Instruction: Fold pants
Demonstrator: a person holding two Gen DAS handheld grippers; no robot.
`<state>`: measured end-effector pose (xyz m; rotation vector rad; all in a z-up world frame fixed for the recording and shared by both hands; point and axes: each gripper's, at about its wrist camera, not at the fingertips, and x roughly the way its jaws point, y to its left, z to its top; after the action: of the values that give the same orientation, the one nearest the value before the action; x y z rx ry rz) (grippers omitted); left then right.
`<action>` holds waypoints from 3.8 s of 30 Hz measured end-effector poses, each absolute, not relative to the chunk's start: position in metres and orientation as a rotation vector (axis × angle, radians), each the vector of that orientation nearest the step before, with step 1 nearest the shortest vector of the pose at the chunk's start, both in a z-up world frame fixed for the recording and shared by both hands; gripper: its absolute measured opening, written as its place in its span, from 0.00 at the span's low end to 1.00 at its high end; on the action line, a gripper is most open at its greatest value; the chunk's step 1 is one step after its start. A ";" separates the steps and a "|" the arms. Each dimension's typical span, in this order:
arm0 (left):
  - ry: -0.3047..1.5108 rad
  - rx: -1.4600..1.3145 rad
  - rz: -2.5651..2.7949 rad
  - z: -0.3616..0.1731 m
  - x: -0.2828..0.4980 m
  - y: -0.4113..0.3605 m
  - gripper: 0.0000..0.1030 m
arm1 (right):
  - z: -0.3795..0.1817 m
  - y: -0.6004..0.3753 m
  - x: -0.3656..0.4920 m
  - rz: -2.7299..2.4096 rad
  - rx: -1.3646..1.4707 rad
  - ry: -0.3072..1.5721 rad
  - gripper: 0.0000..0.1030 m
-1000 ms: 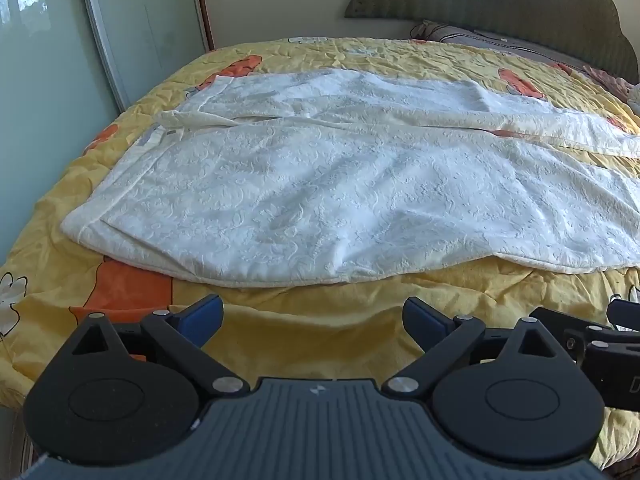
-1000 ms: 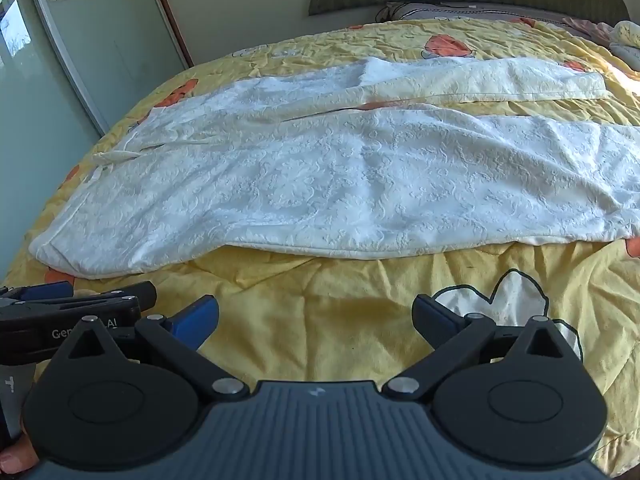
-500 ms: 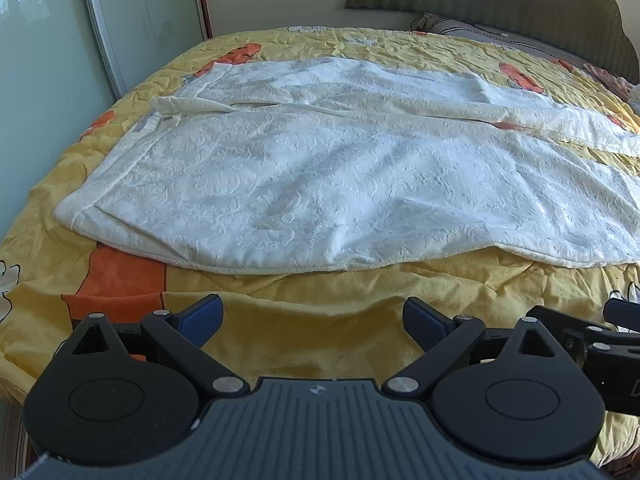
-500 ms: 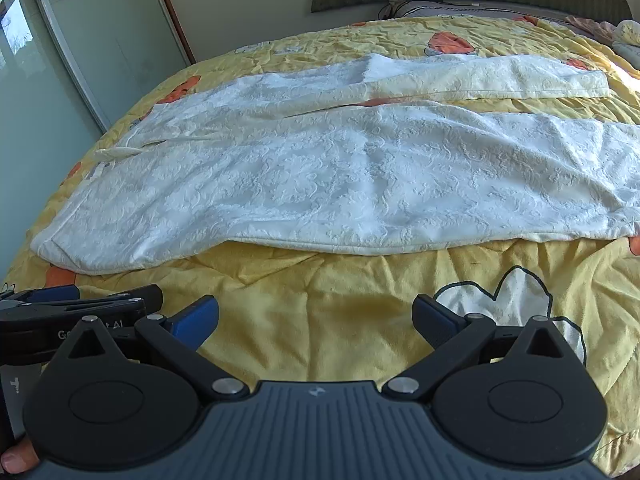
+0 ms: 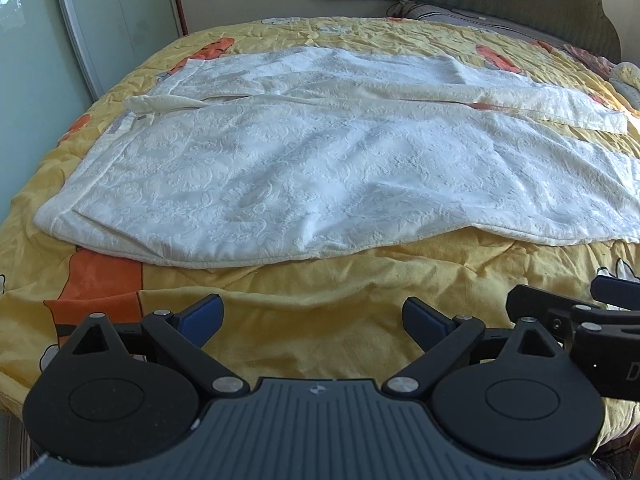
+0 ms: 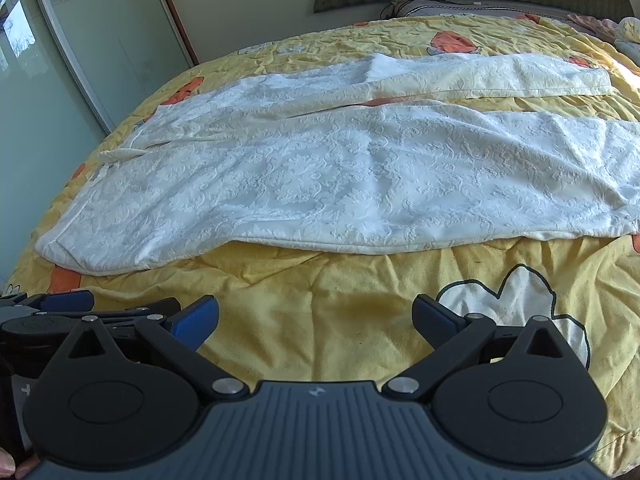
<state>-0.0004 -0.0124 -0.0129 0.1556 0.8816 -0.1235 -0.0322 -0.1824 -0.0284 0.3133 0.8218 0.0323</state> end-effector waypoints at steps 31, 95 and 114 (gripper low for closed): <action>0.870 0.139 -0.088 -0.010 -0.001 -0.010 0.91 | -0.027 -0.181 -0.033 0.037 0.312 0.814 1.00; 0.737 0.103 0.146 0.031 0.103 0.058 0.91 | 0.036 -0.188 0.220 0.597 0.062 0.567 1.00; 0.847 0.093 0.192 0.011 0.218 0.076 0.91 | -0.042 -0.169 0.451 0.758 0.078 0.852 0.43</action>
<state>0.2182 0.0759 0.0110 0.0934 0.8472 0.1923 0.4515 -0.1689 -0.0425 0.0783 0.8523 0.7578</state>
